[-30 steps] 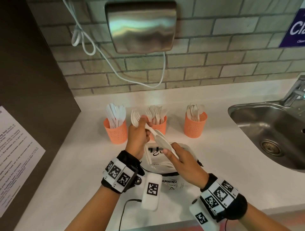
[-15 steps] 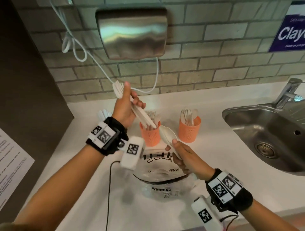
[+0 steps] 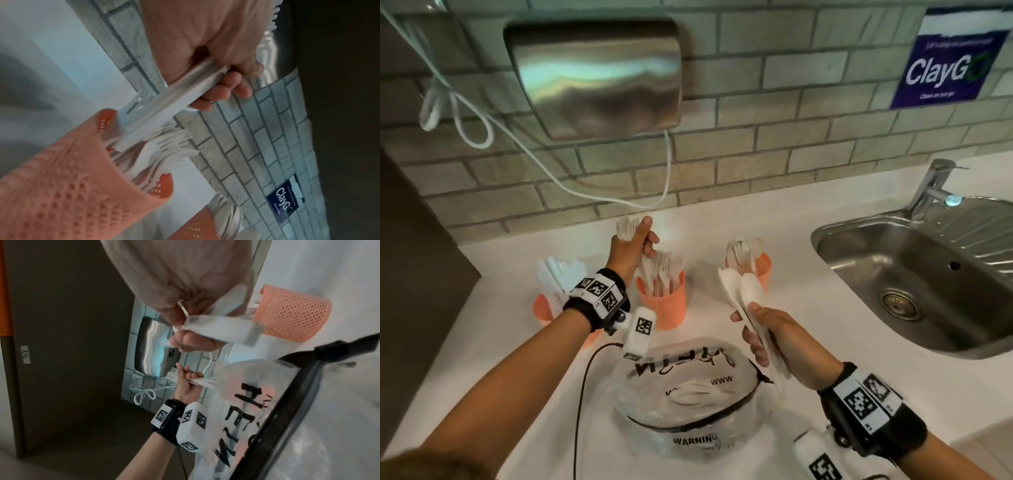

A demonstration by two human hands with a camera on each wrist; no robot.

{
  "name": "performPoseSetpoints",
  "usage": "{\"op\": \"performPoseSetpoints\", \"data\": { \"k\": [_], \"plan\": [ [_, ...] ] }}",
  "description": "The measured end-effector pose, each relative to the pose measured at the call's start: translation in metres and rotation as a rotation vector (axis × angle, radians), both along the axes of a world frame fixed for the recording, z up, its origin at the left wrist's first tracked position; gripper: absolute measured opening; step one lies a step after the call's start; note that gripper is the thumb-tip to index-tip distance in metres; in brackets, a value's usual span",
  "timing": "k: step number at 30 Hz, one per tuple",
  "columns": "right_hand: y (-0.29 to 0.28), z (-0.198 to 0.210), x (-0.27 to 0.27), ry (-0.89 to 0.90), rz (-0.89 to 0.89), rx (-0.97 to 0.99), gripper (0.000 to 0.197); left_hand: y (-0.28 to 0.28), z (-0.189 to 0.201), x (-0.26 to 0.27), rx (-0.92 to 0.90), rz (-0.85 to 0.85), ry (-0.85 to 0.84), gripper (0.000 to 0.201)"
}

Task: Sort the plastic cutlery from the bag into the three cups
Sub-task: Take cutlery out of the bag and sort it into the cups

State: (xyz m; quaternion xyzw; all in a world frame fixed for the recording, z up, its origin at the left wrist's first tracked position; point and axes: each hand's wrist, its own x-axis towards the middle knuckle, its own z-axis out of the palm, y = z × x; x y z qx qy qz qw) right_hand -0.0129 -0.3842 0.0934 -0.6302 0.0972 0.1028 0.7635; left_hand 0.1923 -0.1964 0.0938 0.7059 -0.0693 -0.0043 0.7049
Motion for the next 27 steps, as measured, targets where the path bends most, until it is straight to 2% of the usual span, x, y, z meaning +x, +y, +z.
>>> {"op": "performPoseSetpoints", "data": {
  "k": [4, 7, 8, 10, 14, 17, 19, 21, 24, 27],
  "plan": [
    [-0.005, 0.001, 0.005, 0.028, -0.054, 0.037, 0.032, -0.003, -0.019, 0.001, 0.108, -0.023, 0.065, 0.032],
    [-0.007, -0.001, 0.007, 0.008, -0.061, 0.055, 0.032, -0.004, -0.02, -0.003, 0.138, -0.074, 0.048, 0.008],
    [-0.007, -0.001, 0.008, 0.007, -0.06, 0.059, 0.032, -0.005, -0.02, -0.004, 0.124, -0.085, 0.033, 0.007],
    [-0.006, -0.001, 0.01, 0.002, -0.055, 0.073, 0.032, -0.004, -0.019, -0.006, 0.107, -0.115, -0.001, 0.02],
    [-0.002, 0.0, 0.013, -0.008, -0.056, 0.089, 0.031, -0.004, -0.027, -0.007, 0.28, -0.063, -0.182, 0.027],
    [-0.001, 0.001, 0.015, -0.021, -0.06, 0.092, 0.031, -0.003, -0.025, -0.013, 0.457, 0.002, -0.398, 0.02],
    [0.0, 0.001, 0.016, -0.03, -0.07, 0.082, 0.032, -0.003, -0.02, -0.017, 0.642, 0.009, -0.518, 0.02],
    [0.001, 0.001, 0.017, -0.046, -0.079, 0.051, 0.031, -0.005, -0.018, -0.019, 0.89, -0.061, -0.502, 0.037],
    [0.003, 0.002, 0.016, -0.097, -0.087, 0.02, 0.026, -0.009, -0.023, -0.019, 1.263, -0.188, -0.354, 0.061],
    [0.003, 0.003, 0.014, -0.127, -0.108, 0.003, 0.02, -0.014, -0.032, -0.02, 1.439, -0.242, -0.312, 0.067]
  ]
}}
